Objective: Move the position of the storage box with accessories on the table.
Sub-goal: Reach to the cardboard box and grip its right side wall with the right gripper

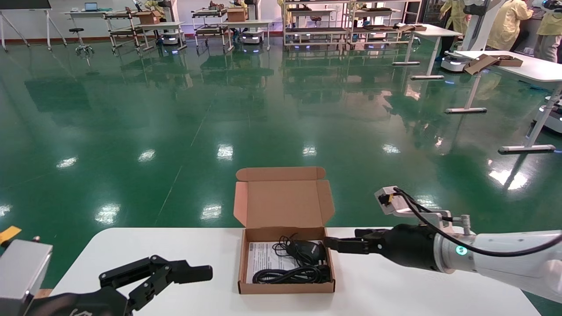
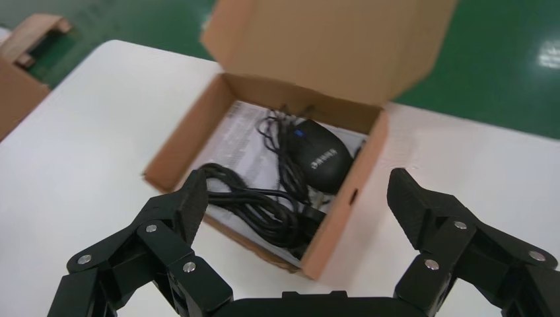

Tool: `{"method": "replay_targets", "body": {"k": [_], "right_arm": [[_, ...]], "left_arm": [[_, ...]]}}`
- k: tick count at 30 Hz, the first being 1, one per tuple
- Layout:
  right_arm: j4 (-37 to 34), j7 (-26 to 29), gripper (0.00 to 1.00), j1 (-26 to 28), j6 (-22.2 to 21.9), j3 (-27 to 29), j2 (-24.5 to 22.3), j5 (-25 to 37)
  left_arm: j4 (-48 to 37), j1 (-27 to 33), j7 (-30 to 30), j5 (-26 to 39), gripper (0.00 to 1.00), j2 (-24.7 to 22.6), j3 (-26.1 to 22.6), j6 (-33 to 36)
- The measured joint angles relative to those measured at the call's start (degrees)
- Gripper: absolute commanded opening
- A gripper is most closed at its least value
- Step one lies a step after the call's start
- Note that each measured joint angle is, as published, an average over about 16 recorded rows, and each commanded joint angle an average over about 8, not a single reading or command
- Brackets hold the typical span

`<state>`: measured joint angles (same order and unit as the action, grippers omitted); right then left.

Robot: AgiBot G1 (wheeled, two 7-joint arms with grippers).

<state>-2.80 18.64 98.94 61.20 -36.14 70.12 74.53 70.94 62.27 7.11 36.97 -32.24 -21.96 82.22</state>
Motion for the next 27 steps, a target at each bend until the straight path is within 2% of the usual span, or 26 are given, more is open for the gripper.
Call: {"method": "replay_targets", "body": {"k": [10,27], "right_arm": [[-1.21,4.38,1.0,-1.29,-6.53,0.41,2.57,-0.67],[0.99,6.42,1.0,-4.86,-14.18,-1.36,5.71,1.86]], "left_arm": [[0.0,0.0,0.0,0.0,1.0,0.0,0.0,0.0],[0.0,0.0,0.0,0.0,1.0,0.0,0.0,0.0]]}}
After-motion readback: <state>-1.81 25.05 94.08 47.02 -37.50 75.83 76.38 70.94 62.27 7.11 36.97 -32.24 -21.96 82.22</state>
